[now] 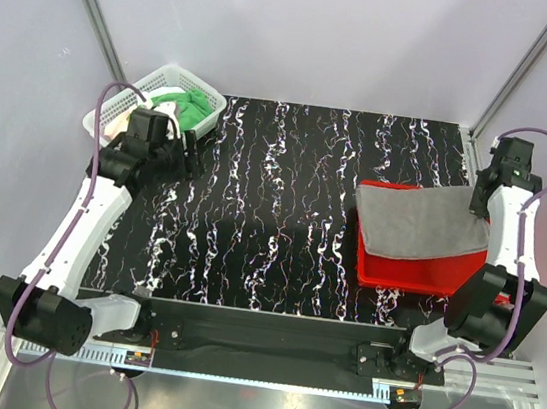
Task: Fold and stack the towels
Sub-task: Neatly place the folded towel into the bin
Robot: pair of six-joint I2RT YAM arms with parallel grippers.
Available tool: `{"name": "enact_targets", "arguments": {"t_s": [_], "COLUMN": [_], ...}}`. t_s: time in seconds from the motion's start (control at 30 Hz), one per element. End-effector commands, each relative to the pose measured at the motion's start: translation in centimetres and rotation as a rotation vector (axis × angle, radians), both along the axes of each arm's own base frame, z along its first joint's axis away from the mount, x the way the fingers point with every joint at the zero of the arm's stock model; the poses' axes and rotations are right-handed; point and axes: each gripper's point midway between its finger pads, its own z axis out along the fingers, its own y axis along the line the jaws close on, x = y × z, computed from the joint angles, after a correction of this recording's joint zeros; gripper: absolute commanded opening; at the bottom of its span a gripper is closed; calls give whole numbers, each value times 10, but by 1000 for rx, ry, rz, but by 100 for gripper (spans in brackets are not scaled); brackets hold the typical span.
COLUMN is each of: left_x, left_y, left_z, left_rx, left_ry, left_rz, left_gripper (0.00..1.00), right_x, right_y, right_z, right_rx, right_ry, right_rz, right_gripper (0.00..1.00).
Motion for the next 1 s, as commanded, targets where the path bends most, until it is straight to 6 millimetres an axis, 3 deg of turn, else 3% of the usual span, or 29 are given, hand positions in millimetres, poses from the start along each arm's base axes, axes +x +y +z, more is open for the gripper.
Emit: {"name": "enact_targets", "arguments": {"t_s": [0.0,0.2,0.37,0.4,0.43,0.5,0.53,0.73,0.83,0.97], "left_x": [8,16,23,23,25,27,28,31,33,35], "left_y": [-8,-14,-15,-14,-14,-11,-12,-13,-16,-21], "left_z": [30,35,38,38,43,42,44,37,27,22], "left_rx": [-39,-58,-58,-54,-53,-40,-40,-49,-60,-80], "left_ry": [-54,-45,-43,-38,-47,-47,-50,-45,-36,-36], "left_rz": [-27,-41,-39,-36,-34,-23,-23,-19,-21,-44], "left_gripper": [69,69,70,70,71,71,72,72,73,73], "right_x": [15,28,39,40,41,42,40,46,45,36], "right_y": [-24,-35,-56,-61,-66,-73,-71,-55,-36,-11], "right_z": [23,6,-25,-27,-33,-28,-31,-7,-9,-15], "right_rx": [-67,-67,-110,-130,-139,-162,-143,-25,27,38], "right_ry": [-89,-101,-31,-20,4,23,50,-36,-46,-30], "right_rz": [-17,9,5,-1,-10,-41,-47,-139,-143,-132], "right_gripper": [0,0,0,3,12,29,39,68,73,73]}}
